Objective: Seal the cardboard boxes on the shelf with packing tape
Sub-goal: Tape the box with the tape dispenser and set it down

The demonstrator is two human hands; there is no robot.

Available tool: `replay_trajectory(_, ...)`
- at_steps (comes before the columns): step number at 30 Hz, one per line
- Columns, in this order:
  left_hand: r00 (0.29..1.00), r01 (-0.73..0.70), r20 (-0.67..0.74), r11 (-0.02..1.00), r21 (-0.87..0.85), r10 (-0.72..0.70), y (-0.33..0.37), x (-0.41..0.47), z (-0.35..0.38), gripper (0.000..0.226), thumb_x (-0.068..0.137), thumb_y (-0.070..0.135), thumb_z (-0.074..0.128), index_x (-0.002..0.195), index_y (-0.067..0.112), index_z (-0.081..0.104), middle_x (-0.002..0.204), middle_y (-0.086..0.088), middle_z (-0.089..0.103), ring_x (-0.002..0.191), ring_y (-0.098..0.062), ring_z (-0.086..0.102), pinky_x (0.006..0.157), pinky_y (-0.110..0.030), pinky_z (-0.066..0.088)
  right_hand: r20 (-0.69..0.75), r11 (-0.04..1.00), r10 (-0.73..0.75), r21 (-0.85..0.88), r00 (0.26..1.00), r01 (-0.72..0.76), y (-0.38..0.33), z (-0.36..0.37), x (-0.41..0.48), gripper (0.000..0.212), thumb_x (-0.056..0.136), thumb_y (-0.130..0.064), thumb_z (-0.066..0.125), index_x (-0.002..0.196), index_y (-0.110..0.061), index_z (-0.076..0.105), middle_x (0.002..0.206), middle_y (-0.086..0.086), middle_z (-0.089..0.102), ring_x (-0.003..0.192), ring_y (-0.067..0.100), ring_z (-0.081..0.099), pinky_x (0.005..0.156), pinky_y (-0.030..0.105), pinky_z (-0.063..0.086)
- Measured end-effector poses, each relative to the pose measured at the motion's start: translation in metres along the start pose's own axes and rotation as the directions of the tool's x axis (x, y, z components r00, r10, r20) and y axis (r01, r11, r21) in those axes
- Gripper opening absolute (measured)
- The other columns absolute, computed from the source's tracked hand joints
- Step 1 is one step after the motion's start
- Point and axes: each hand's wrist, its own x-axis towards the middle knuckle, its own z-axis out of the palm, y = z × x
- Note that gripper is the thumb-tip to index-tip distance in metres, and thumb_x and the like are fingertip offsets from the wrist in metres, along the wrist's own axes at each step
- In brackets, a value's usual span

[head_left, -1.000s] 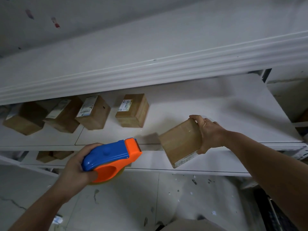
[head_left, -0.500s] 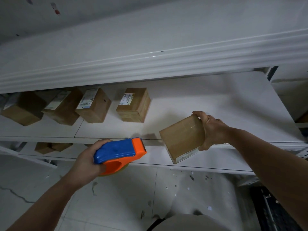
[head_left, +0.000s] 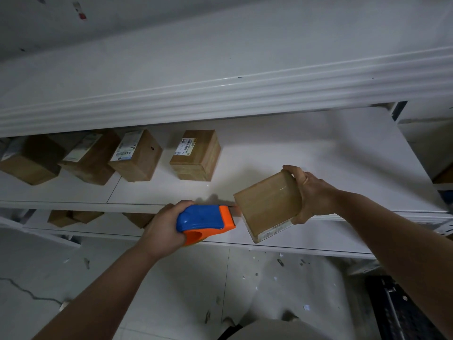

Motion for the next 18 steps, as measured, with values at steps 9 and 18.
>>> replay_trajectory(9,0.999,0.033,0.015,0.990,0.135,-0.035,0.022,0.020,0.008,0.067,0.068,0.010,0.067,0.128,0.034,0.050,0.102,-0.002,0.059,0.093,-0.021,0.058,0.079,-0.033,0.053,-0.010,0.922,-0.065,-0.384,0.998,0.056,-0.009,0.004,-0.016,0.131,0.069,-0.051,0.069,0.144,-0.016,-0.033,0.154,0.006,-0.034,0.143,0.024,-0.029,0.118,0.047,-0.007)
replay_trajectory(18,0.999,0.041,0.007,0.990,0.131,-0.042,0.028,0.019,0.013,0.068,0.073,0.010,0.068,0.133,0.032,0.046,0.107,-0.003,0.057,0.094,-0.019,0.056,0.077,-0.029,0.049,0.020,0.731,-0.224,-0.658,0.974,0.181,-0.059,0.031,-0.028,0.108,0.076,-0.035,0.058,0.149,-0.006,-0.016,0.156,0.021,-0.021,0.144,0.037,-0.021,0.115,0.053,-0.014)
